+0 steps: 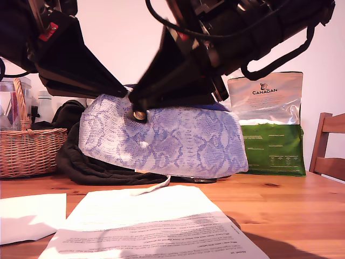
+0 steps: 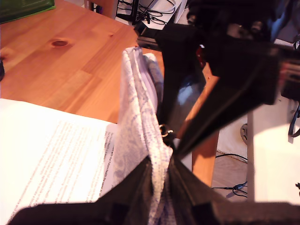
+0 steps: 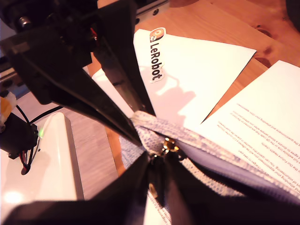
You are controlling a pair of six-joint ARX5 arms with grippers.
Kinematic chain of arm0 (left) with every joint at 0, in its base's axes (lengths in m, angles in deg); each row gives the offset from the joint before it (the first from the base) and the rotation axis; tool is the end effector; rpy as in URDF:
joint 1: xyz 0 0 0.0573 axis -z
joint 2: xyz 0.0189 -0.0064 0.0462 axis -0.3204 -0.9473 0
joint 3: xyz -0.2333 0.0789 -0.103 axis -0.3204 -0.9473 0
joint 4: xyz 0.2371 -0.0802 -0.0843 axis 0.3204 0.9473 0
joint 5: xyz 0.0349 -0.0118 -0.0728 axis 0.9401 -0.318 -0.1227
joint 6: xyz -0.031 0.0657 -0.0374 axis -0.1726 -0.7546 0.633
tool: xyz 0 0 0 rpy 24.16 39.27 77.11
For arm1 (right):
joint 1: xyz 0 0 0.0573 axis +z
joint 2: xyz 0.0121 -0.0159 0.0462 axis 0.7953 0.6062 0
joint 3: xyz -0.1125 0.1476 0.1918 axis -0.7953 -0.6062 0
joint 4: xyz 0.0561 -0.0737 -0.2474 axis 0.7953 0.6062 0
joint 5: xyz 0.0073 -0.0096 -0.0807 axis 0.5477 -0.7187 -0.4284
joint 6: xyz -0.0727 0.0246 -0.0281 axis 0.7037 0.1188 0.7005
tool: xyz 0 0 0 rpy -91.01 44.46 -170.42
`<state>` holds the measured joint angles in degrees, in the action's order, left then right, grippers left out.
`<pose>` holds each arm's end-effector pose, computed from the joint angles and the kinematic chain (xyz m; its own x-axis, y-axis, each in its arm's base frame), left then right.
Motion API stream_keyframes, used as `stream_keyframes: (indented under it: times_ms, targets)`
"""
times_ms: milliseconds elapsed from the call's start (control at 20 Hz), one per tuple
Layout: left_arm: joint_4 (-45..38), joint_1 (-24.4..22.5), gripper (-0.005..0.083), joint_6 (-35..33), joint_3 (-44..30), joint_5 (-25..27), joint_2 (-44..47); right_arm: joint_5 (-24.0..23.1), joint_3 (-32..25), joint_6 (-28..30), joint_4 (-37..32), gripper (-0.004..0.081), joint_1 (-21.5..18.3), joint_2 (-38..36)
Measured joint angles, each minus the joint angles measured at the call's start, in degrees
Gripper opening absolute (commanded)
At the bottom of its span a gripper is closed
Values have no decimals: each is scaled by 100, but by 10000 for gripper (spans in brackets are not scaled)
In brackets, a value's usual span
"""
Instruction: Open the zipper in the zip bag in front of you
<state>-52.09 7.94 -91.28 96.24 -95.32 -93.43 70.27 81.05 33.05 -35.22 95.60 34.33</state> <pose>0.2215 -0.1647 0.2059 0.1524 -0.8668 -0.4748 0.9224 0.2973 -0.2466 0.2132 0.2460 0.1950 0.1718 0.8649 -0.4717 -0.8777 0.3518 0.3253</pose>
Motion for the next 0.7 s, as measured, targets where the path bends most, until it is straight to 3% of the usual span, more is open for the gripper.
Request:
stream_keyframes:
  times_ms: [150,700]
  targets:
    - [7,59,-21,-44,2,208,0,-20,0,11,22,-13,4,13]
    - [645,234,-21,-1263,138,1519,0,44,0,9,409,-13,2,98]
